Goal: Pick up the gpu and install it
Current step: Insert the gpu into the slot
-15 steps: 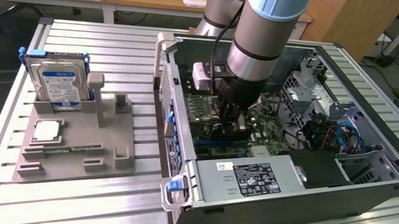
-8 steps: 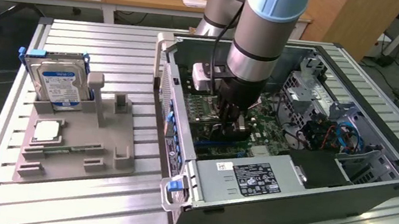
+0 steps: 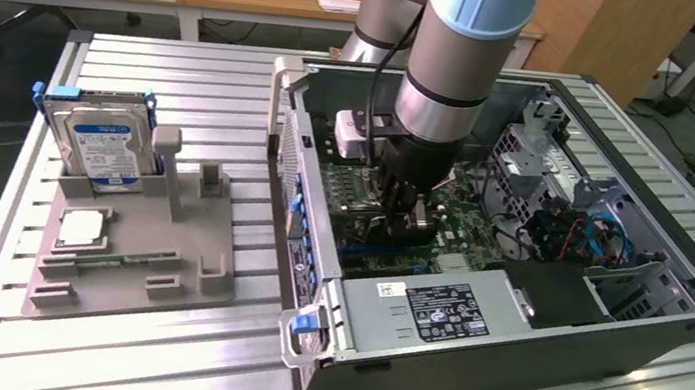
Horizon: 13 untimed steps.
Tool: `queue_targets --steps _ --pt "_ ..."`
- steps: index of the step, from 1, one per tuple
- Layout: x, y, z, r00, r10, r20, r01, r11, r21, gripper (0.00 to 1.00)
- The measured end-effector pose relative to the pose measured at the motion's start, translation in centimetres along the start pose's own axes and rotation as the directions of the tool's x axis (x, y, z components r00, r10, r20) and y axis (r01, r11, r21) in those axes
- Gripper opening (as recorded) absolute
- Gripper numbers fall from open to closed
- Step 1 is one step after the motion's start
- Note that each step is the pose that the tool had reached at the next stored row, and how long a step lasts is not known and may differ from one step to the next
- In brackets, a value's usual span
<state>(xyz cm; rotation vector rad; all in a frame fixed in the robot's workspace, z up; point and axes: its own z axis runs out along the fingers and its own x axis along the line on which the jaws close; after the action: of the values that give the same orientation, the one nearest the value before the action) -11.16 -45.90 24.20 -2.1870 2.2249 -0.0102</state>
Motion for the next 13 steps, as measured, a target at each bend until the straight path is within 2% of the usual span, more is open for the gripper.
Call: queue_targets --steps 13 --pt "-0.21 0.20 0.02 1.0000 0.000 0.0004 0.000 1.0000 0.0003 0.26"
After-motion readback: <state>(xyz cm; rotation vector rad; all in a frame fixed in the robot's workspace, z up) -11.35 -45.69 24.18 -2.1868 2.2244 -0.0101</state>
